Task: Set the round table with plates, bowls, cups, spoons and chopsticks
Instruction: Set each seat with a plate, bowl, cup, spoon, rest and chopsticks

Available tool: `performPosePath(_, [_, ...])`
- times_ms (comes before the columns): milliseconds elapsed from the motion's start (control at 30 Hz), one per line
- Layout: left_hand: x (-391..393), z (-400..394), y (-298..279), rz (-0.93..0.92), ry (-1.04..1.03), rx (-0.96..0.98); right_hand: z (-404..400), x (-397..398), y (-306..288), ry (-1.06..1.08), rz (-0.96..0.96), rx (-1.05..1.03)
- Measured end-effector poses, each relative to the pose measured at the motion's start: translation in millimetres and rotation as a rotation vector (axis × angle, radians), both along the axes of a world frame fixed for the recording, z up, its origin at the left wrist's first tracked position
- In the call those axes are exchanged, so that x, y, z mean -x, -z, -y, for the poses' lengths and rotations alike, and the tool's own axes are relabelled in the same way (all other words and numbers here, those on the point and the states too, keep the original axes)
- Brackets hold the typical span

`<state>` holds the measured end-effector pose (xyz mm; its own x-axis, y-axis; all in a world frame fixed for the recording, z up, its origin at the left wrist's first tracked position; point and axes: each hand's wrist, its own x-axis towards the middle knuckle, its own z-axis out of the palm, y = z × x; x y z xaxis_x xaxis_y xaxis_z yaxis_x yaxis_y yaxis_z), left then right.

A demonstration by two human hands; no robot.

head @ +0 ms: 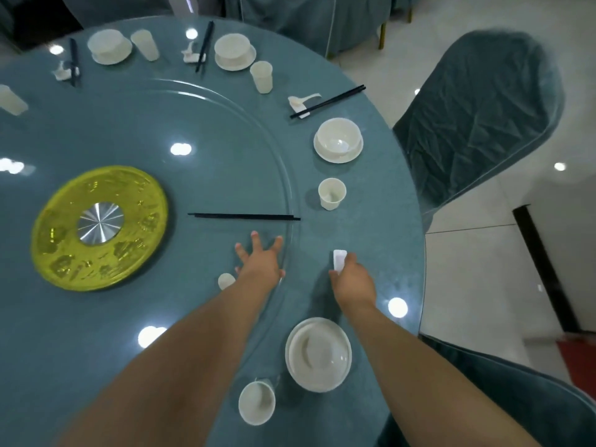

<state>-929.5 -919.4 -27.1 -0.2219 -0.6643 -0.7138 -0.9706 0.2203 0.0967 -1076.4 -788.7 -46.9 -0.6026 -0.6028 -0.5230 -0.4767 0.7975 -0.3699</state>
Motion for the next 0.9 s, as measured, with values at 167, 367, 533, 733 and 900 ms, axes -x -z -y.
performPosePath(167, [2, 0, 4, -0.005, -0.024, -0.009, 9, 2, 6, -0.046, 0.010, -0.015])
performPosePath(367, [0, 0, 8, 0.002, -0.021, -0.007, 7, 3, 14, -0.082, -0.020, -0.007])
performPosePath(533, [-4, -3, 13, 0.011, -0.015, -0.019, 6, 0, 15, -0.064, 0.000, 0.015])
performPosePath(733, [-5, -2, 8, -0.013, -0.008, -0.027, -6, -2, 0, -0.030, -0.006, 0.058])
performPosePath(900, [-17, -10, -5, -0.010, 0.018, -0.011, -9, -17, -20, -0.102, -0.020, 0.012])
